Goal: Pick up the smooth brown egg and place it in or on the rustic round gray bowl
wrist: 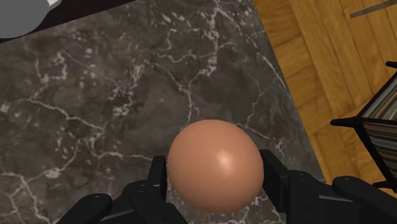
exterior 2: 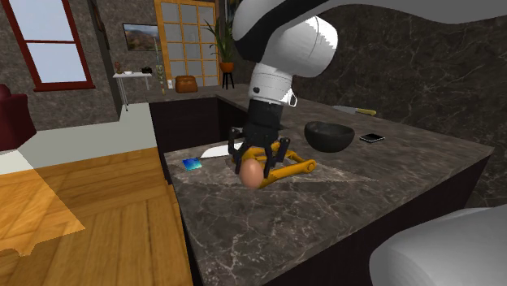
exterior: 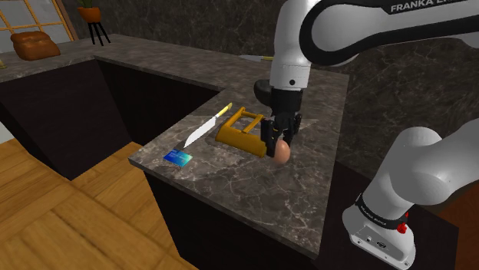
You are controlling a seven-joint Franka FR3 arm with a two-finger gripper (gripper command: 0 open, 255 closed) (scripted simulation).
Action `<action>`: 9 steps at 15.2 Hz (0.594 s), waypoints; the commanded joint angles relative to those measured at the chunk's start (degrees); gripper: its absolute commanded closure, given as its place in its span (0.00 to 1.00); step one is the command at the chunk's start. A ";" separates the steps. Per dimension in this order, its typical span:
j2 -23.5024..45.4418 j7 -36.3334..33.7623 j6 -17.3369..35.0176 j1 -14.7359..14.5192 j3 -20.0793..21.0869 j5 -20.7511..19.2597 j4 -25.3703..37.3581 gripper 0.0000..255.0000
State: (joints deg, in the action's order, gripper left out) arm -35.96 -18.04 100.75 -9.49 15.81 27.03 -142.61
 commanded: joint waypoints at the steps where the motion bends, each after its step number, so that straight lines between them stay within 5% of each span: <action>1: -0.19 -0.40 -1.43 0.08 -0.30 -0.30 1.27 1.00; 9: -0.42 -2.13 -7.25 0.33 -1.41 -1.34 7.07 1.00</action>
State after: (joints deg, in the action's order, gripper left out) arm -36.59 -19.99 94.08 -9.22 14.50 25.82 -136.35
